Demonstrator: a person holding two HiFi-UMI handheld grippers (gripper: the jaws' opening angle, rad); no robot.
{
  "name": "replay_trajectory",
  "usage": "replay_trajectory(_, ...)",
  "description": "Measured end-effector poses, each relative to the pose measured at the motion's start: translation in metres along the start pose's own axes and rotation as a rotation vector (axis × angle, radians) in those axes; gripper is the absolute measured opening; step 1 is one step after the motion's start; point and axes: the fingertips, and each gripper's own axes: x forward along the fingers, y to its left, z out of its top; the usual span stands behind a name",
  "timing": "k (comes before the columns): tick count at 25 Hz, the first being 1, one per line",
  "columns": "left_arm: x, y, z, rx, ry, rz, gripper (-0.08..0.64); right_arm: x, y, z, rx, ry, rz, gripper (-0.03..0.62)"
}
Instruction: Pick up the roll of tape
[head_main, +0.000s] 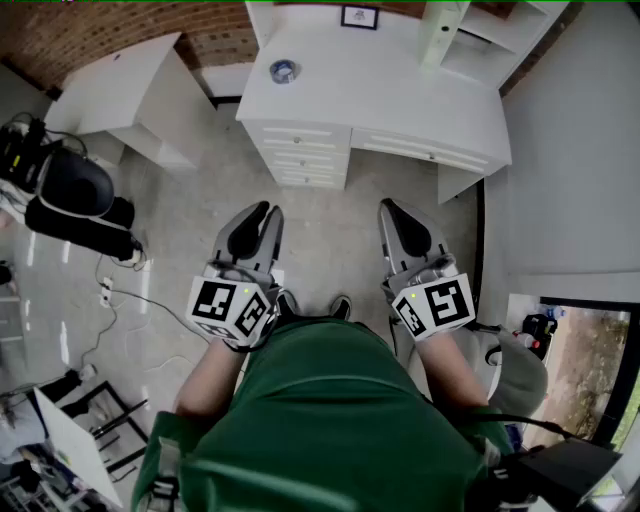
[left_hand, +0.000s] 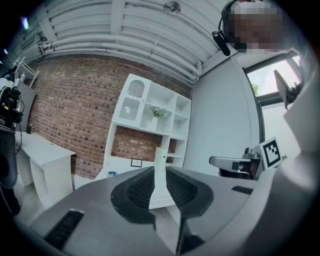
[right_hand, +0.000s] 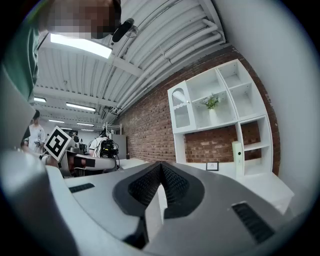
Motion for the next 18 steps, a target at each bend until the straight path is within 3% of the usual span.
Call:
replay_trajectory(11,-0.044,0.055,0.012,0.013,-0.035,0.056,0.083,0.025,0.039,0.0,-0.036,0.004,-0.023,0.025)
replay_trajectory(14,-0.054,0.077,0.021,0.026,-0.049,0.058,0.111,0.043,0.049,0.0,-0.068,0.033,-0.034,0.142)
replay_trajectory(18,-0.074,0.116,0.029,0.025,-0.058,0.067,0.173,0.069,0.07,0.007,-0.072,0.034,-0.066,0.189)
